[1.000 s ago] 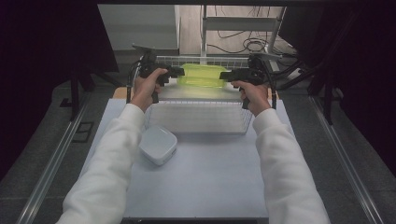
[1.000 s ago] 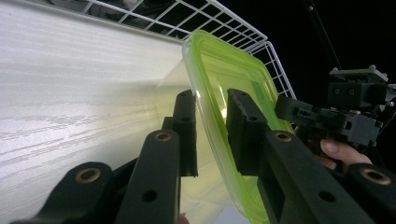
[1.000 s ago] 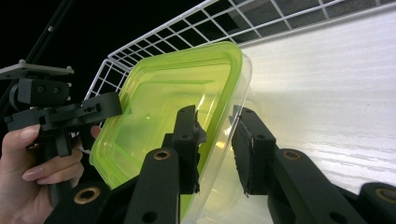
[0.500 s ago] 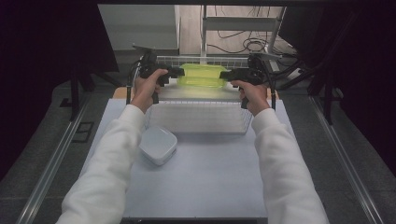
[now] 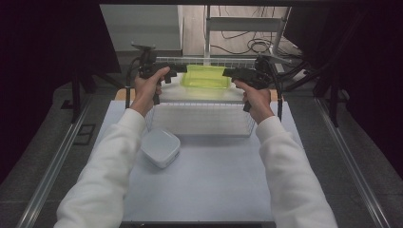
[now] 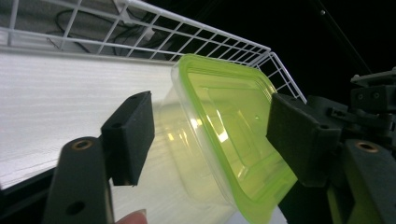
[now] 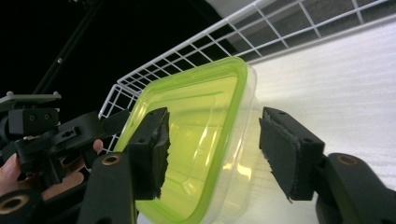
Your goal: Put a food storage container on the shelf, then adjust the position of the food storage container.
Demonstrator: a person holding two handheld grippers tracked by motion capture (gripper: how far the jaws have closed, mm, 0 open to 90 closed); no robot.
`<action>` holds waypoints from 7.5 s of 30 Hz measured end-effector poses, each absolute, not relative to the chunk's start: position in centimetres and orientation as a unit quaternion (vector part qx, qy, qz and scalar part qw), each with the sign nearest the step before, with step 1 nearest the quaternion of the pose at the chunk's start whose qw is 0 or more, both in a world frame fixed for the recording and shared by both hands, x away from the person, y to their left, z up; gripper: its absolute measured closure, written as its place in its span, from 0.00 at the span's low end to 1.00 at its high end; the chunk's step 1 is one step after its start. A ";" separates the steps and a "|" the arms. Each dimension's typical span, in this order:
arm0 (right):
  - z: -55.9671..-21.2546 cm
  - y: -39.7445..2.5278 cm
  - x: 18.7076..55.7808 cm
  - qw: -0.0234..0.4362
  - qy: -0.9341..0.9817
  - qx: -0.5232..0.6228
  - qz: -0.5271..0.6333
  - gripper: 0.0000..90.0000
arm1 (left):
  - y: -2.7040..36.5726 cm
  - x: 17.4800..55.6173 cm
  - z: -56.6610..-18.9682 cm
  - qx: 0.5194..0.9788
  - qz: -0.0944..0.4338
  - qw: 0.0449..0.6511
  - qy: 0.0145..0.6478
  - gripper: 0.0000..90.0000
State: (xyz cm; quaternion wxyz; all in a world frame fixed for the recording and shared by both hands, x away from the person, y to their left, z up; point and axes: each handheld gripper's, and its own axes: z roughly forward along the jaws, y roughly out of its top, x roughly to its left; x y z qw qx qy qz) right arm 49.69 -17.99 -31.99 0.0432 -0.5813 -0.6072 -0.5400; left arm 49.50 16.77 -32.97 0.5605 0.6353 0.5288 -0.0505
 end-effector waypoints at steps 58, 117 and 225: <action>-43.7 -21.6 33.2 -0.028 -0.834 -0.394 -0.385 0.30 | 21.2 30.9 -44.8 0.791 0.014 0.408 0.456 0.29; -44.6 -21.9 31.8 -0.009 -0.836 -0.410 -0.365 0.30 | 24.8 39.7 -46.1 0.807 0.050 0.259 0.528 0.97; -44.5 -23.3 31.7 -0.021 -0.816 -0.432 -0.382 0.23 | 16.7 32.3 -44.1 0.772 0.006 0.420 0.477 0.33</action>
